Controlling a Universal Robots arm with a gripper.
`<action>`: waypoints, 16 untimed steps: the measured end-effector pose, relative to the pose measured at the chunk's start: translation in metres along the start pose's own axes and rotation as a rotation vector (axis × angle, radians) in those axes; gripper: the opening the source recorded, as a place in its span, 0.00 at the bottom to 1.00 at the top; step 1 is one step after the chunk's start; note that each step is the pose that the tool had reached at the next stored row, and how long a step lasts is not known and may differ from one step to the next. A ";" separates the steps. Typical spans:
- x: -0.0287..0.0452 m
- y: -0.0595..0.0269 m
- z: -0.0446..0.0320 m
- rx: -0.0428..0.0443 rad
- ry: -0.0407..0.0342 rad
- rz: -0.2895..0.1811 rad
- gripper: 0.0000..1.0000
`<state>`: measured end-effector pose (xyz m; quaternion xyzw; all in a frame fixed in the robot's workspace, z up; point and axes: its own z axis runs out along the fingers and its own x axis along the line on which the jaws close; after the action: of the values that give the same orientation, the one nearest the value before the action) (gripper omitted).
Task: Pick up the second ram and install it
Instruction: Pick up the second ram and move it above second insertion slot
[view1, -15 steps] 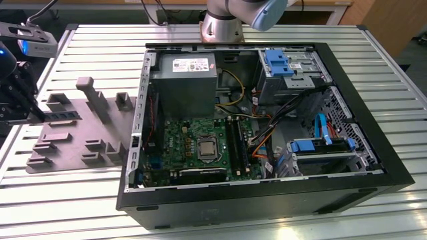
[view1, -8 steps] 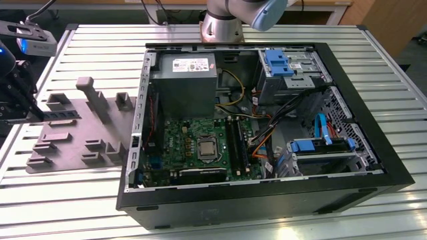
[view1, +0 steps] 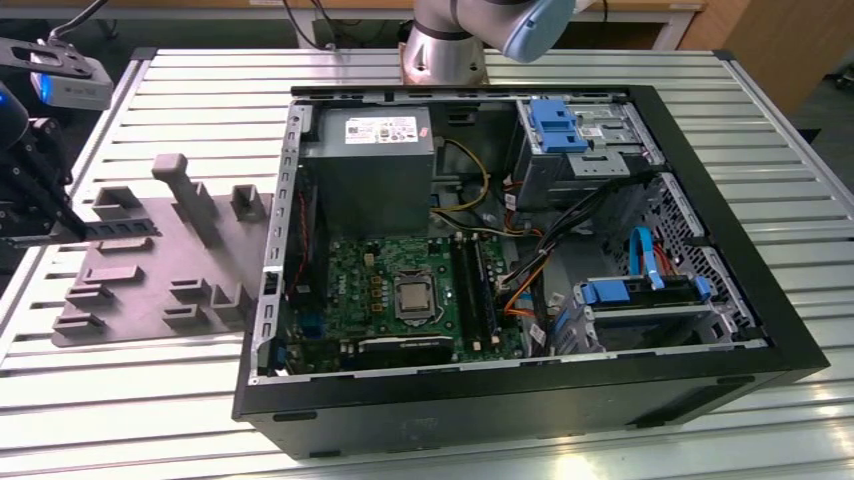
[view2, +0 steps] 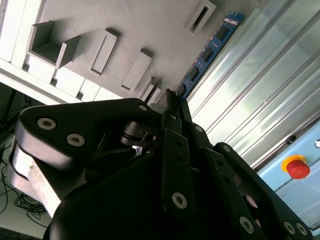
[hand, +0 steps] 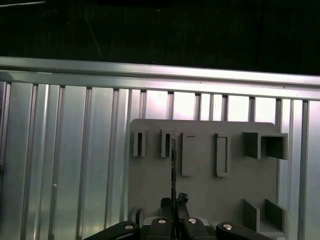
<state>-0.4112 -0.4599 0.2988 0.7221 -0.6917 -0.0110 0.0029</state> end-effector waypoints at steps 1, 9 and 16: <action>0.0000 0.0000 -0.0003 0.0000 0.0000 0.000 0.14; -0.0001 0.0001 -0.0033 0.0000 0.0000 0.000 0.14; -0.0004 0.0000 -0.0042 0.0001 0.0000 0.000 0.14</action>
<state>-0.4112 -0.4595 0.3029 0.7221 -0.6917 -0.0110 0.0028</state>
